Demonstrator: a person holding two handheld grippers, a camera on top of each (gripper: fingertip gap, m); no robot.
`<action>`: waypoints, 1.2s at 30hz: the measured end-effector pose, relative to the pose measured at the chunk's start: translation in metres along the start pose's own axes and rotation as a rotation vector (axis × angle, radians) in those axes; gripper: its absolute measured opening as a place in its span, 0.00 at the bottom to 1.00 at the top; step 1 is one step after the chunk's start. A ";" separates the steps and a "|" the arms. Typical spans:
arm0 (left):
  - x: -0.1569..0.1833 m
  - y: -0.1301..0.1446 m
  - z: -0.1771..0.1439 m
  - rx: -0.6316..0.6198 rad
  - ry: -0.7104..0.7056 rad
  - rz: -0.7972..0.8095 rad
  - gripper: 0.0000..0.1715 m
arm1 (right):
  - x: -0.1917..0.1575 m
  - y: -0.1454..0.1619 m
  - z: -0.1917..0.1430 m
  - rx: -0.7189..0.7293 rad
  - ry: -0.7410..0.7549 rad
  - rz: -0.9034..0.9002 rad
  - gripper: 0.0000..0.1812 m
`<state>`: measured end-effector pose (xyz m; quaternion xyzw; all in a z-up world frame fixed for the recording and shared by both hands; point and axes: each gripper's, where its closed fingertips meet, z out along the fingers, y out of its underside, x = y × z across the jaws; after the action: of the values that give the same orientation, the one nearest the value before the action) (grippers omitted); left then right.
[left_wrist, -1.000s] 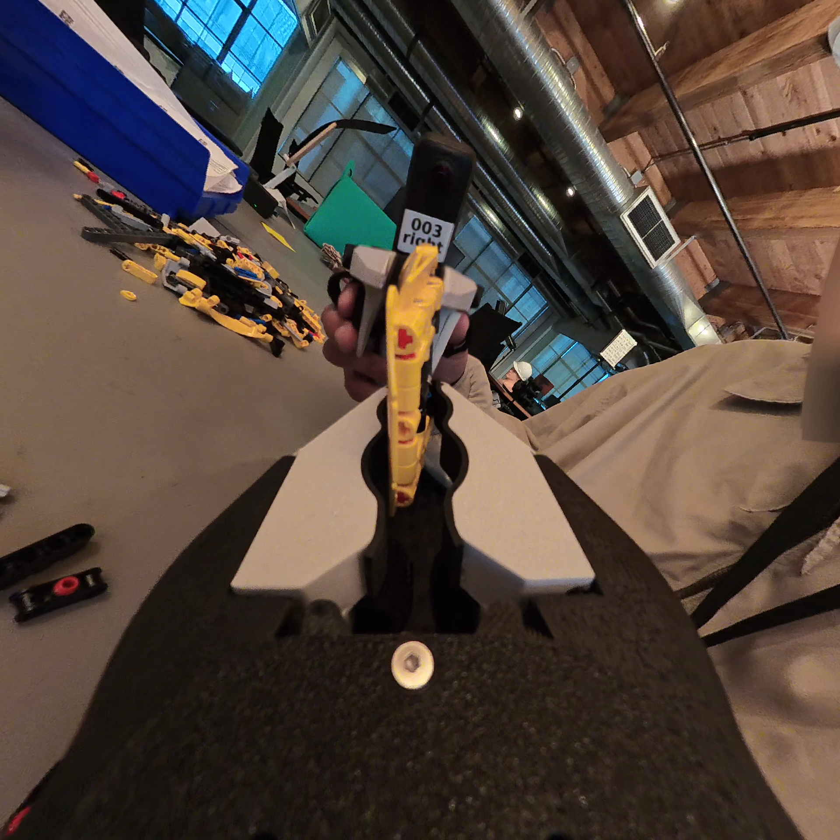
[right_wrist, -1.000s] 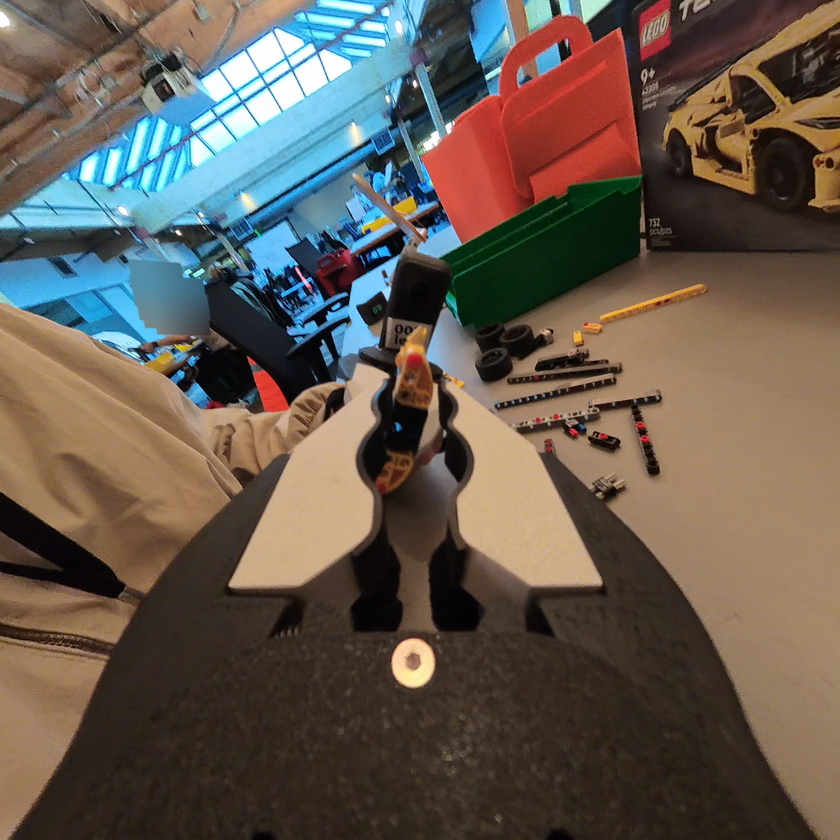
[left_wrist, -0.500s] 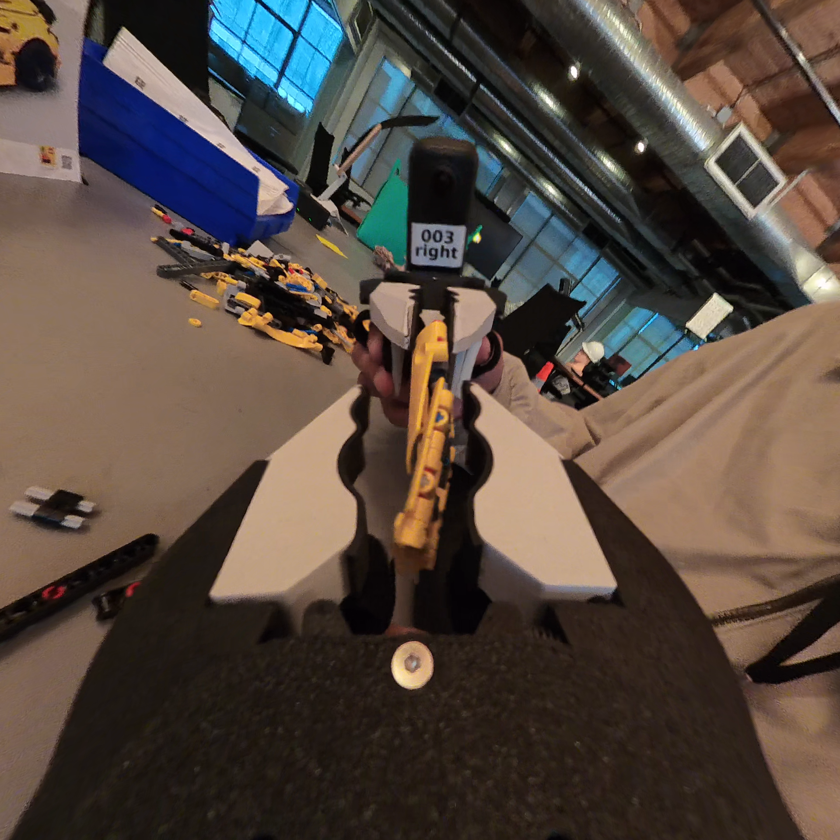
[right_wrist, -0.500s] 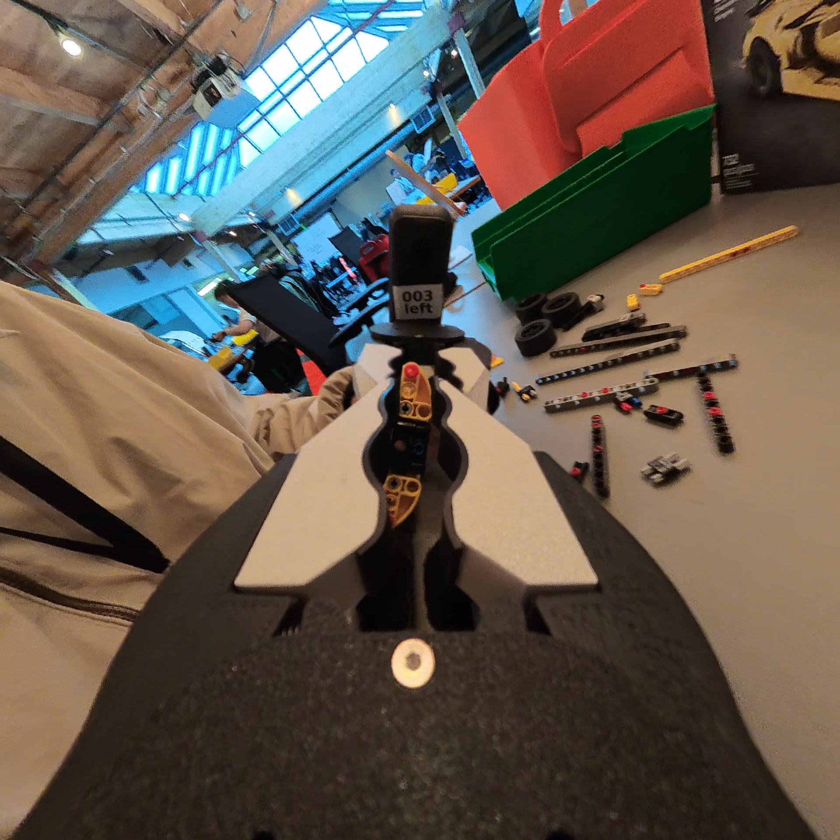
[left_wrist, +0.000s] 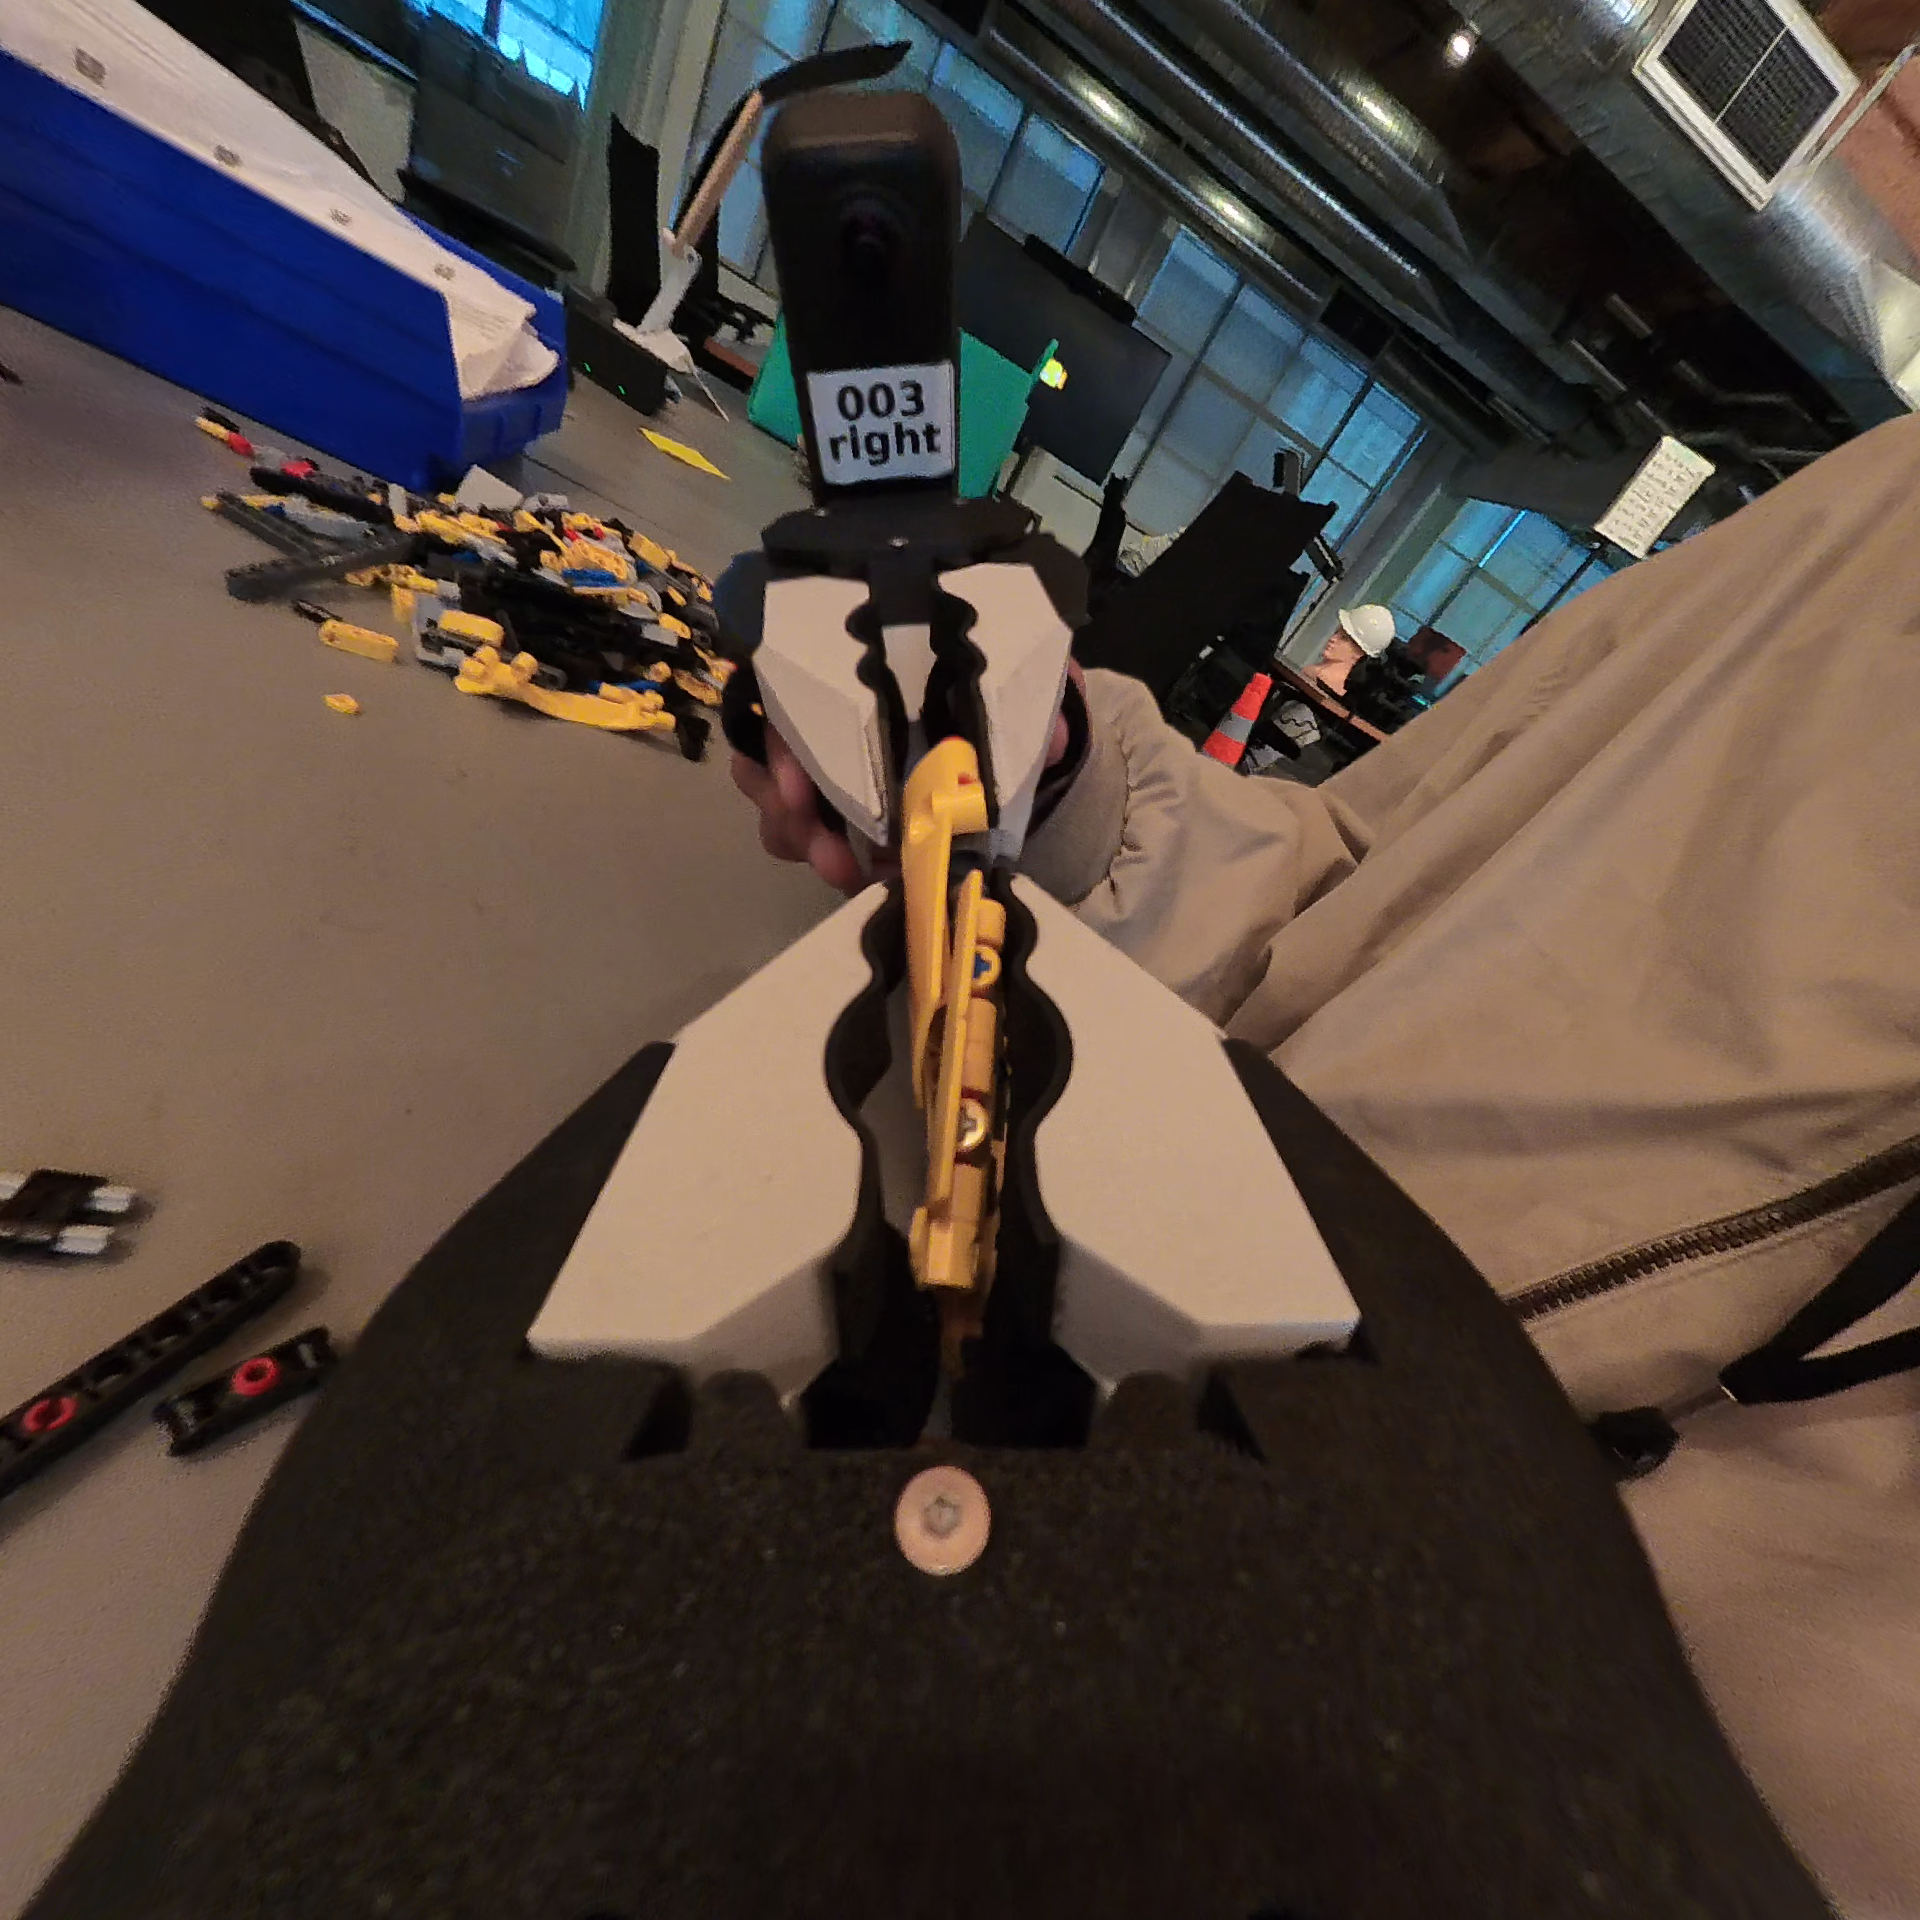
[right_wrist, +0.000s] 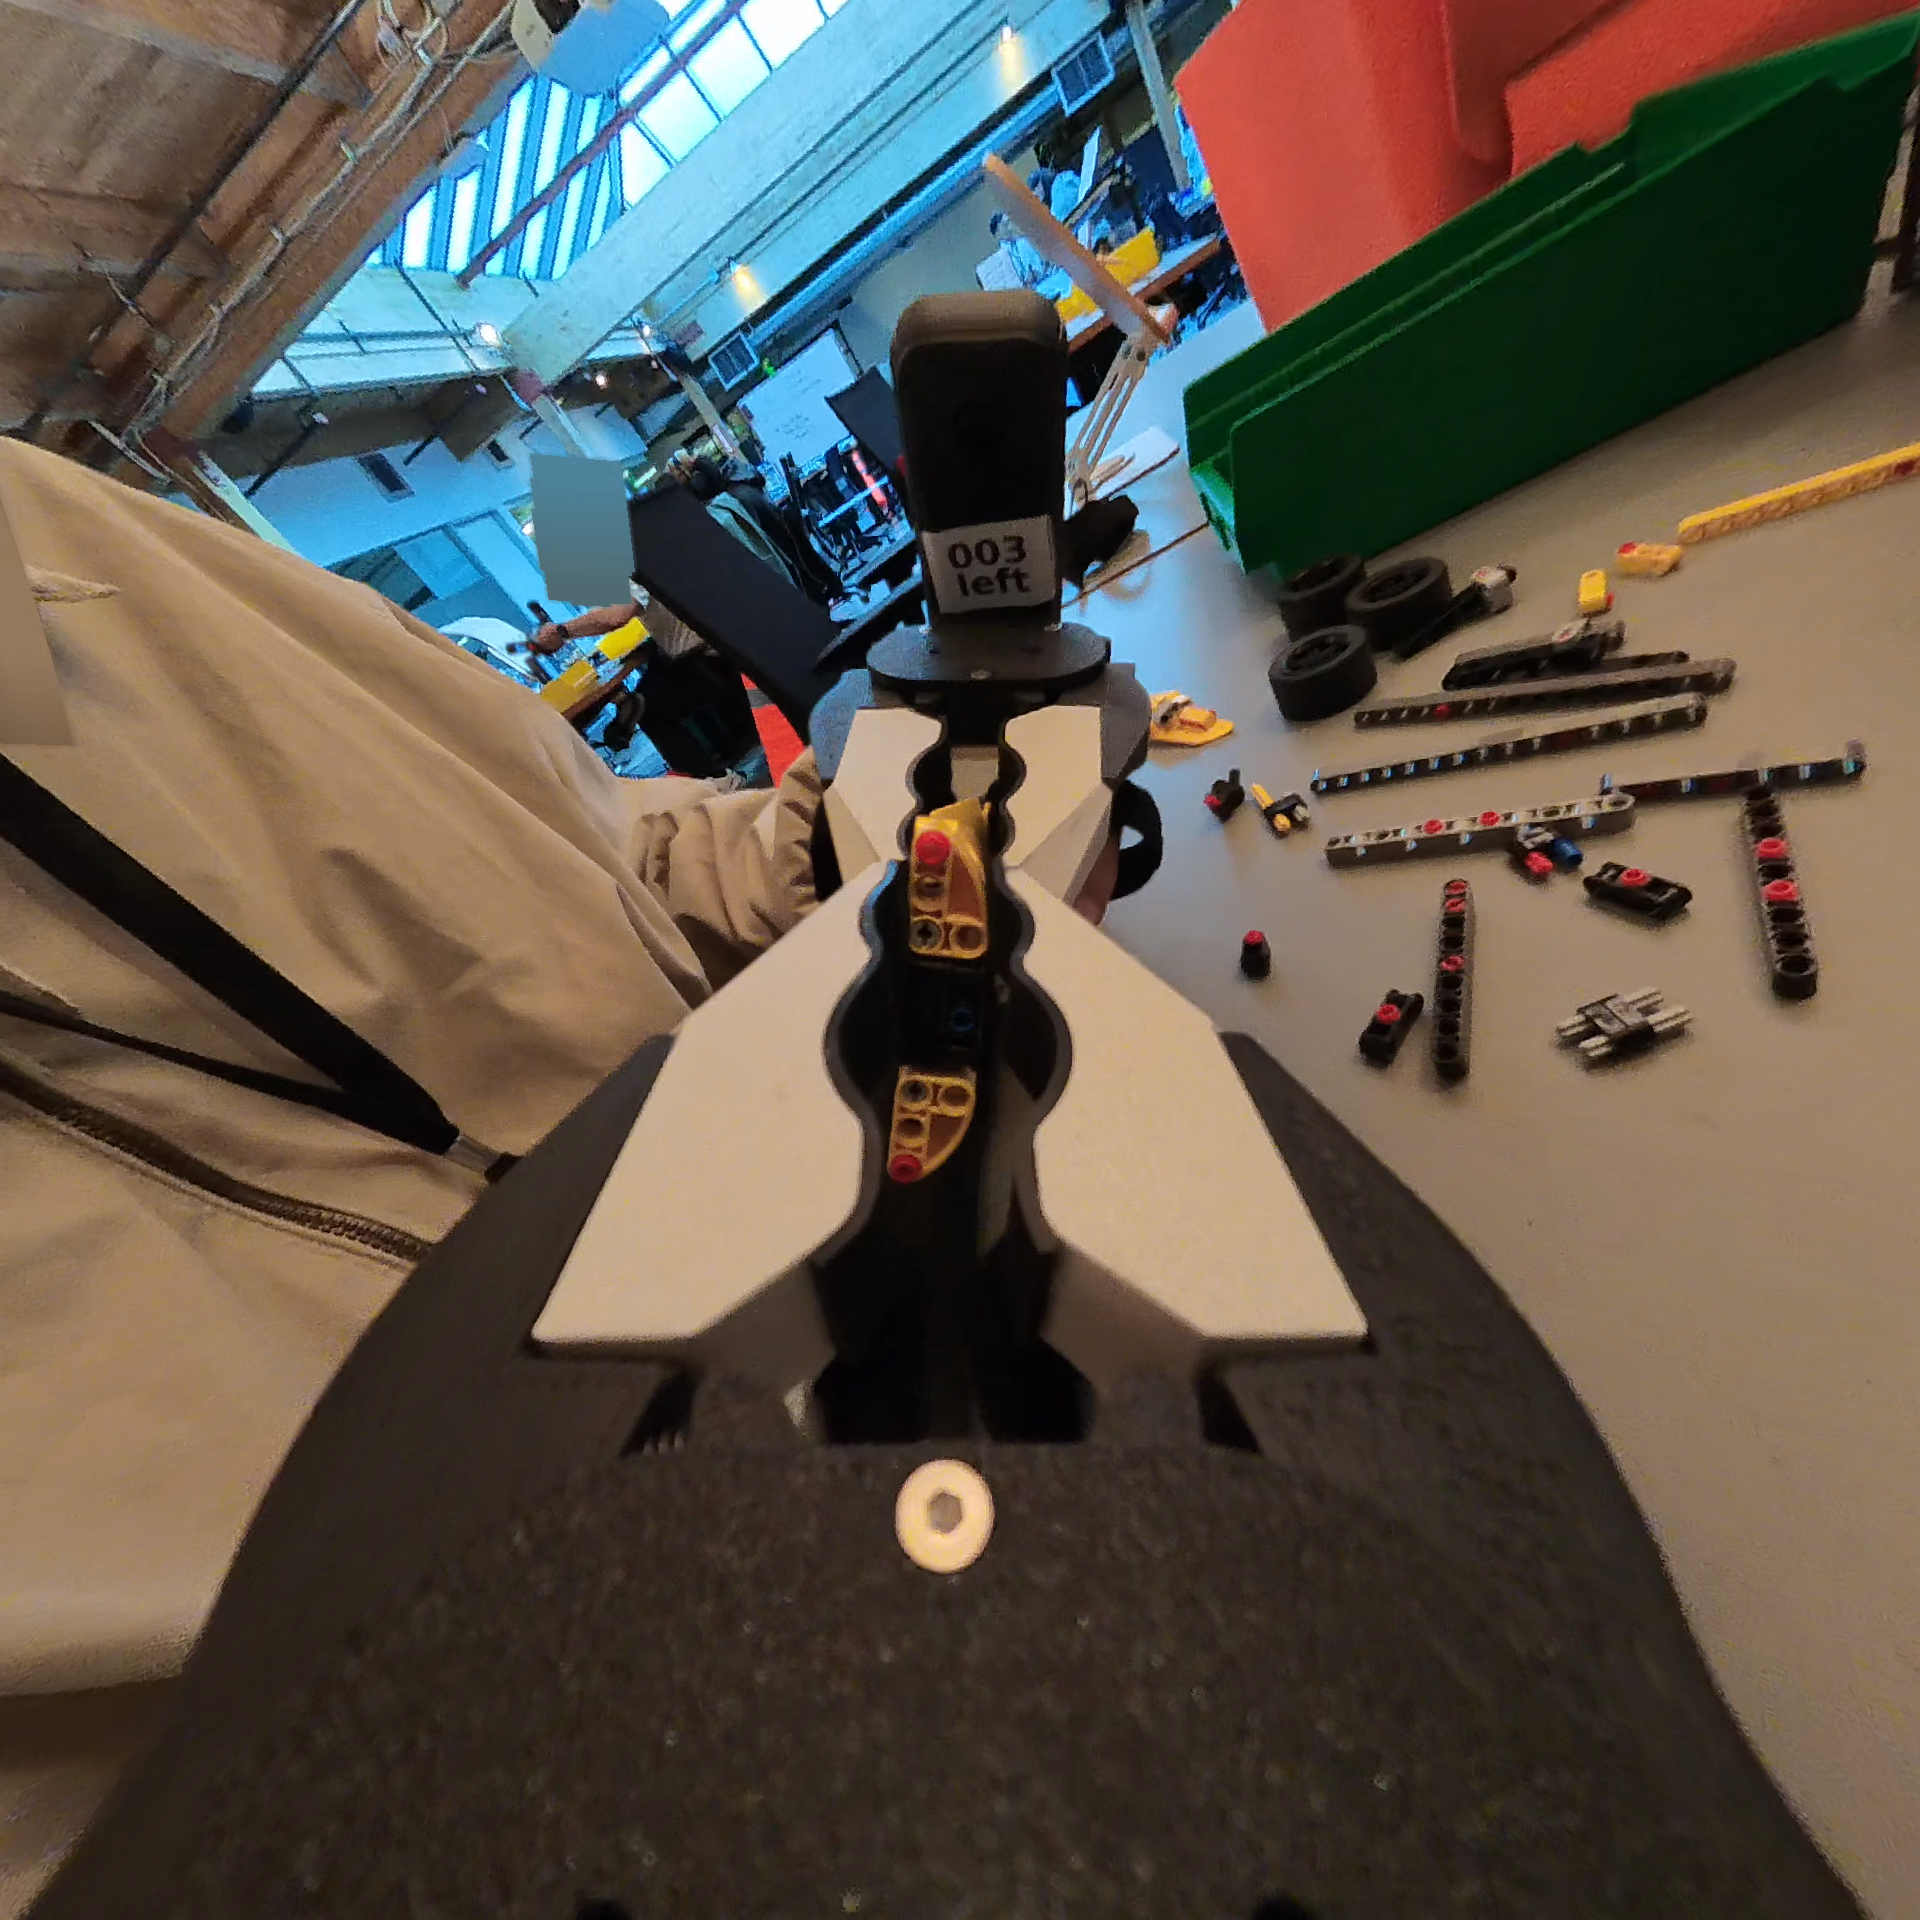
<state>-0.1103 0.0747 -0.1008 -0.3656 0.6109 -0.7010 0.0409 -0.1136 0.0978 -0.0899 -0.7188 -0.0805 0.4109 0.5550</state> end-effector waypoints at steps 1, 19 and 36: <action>-0.001 -0.002 -0.001 0.005 -0.012 0.009 0.09 | 0.001 -0.002 0.000 0.006 0.000 0.003 0.08; -0.031 -0.004 -0.007 0.012 -0.293 0.166 0.14 | 0.025 -0.003 -0.018 0.068 0.055 0.063 0.07; -0.023 -0.012 -0.026 0.089 -0.131 -0.014 0.04 | 0.035 -0.010 -0.031 0.139 0.089 0.074 0.09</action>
<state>-0.1033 0.1110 -0.1006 -0.4128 0.5726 -0.7023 0.0921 -0.0661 0.0986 -0.0978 -0.6985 -0.0001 0.4034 0.5911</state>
